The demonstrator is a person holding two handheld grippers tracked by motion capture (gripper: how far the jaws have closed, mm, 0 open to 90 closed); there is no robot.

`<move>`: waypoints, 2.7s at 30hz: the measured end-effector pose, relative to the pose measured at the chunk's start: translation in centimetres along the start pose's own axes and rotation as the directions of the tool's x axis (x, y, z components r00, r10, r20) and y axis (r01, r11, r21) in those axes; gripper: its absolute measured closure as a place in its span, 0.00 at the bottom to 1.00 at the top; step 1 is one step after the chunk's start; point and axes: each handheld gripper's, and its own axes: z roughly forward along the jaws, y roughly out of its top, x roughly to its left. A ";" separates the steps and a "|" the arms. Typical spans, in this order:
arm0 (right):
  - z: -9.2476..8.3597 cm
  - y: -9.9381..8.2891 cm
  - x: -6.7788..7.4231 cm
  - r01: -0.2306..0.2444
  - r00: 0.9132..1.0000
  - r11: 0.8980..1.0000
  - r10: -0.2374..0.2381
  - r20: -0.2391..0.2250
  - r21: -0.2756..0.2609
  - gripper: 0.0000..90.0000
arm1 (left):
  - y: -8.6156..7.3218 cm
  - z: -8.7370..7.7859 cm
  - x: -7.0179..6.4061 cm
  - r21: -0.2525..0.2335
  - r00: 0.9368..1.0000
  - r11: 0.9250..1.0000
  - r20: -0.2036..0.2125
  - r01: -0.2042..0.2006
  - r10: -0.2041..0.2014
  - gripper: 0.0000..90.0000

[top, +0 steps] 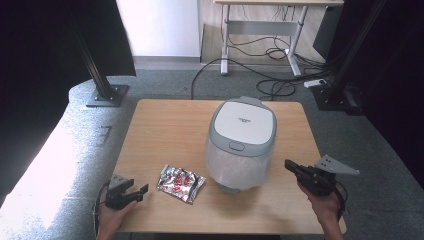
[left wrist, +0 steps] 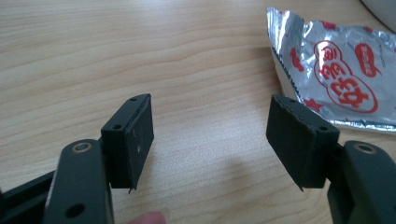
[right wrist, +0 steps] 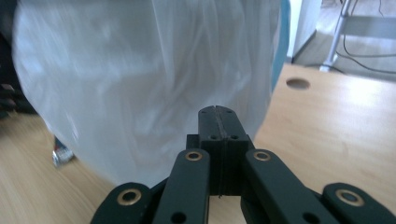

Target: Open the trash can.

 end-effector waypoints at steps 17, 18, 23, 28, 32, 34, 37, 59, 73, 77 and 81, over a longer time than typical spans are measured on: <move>0.2 4.5 0.8 0.015 0.998 0.997 -0.020 -0.061 -0.078 1.00 | 0.3 0.3 -0.6 0.019 0.999 0.999 0.030 -0.028 0.027 0.36; 0.2 4.7 0.9 0.019 0.997 0.997 -0.024 -0.067 -0.079 1.00 | 0.2 0.4 -0.6 0.023 0.999 0.999 0.032 -0.026 0.026 0.36; 0.7 5.7 1.8 0.035 0.994 0.997 -0.042 -0.097 -0.072 1.00 | 0.1 0.5 -0.9 0.037 0.998 0.998 0.043 -0.041 0.039 0.36; 1.7 6.5 2.6 0.052 0.990 0.995 -0.062 -0.123 -0.081 1.00 | 0.1 0.5 -1.1 0.043 0.997 0.998 0.056 -0.048 0.045 0.37; 2.3 6.8 3.1 0.054 0.988 0.995 -0.065 -0.142 -0.081 1.00 | 0.0 0.7 -1.1 0.059 0.998 0.998 0.058 -0.040 0.036 0.36; 2.7 7.0 3.4 0.055 0.985 0.995 -0.067 -0.159 -0.079 1.00 | 0.0 0.7 -1.1 0.068 0.998 0.997 0.053 -0.037 0.033 0.36; 3.2 7.3 3.8 0.047 0.980 0.996 -0.061 -0.187 -0.078 1.00 | -0.1 0.8 -1.0 0.077 0.998 0.996 0.049 -0.034 0.030 0.36; 5.4 9.4 6.9 0.100 0.954 0.994 -0.109 -0.280 -0.044 1.00 | -0.1 0.8 -1.0 0.074 0.998 0.997 0.049 -0.030 0.026 0.35; 7.5 9.6 8.1 0.114 0.941 0.993 -0.108 -0.319 -0.002 1.00 | -0.1 0.8 -1.0 0.073 0.998 0.997 0.051 -0.037 0.034 0.34; 7.6 9.1 7.9 0.089 0.938 0.996 -0.086 -0.335 -0.005 1.00 | -0.1 0.8 -1.0 0.073 0.998 0.997 0.052 -0.038 0.035 0.34; 7.5 9.0 8.0 0.094 0.938 0.996 -0.090 -0.336 -0.004 1.00 | -0.1 0.9 -1.1 0.073 0.998 0.997 0.048 -0.039 0.036 0.34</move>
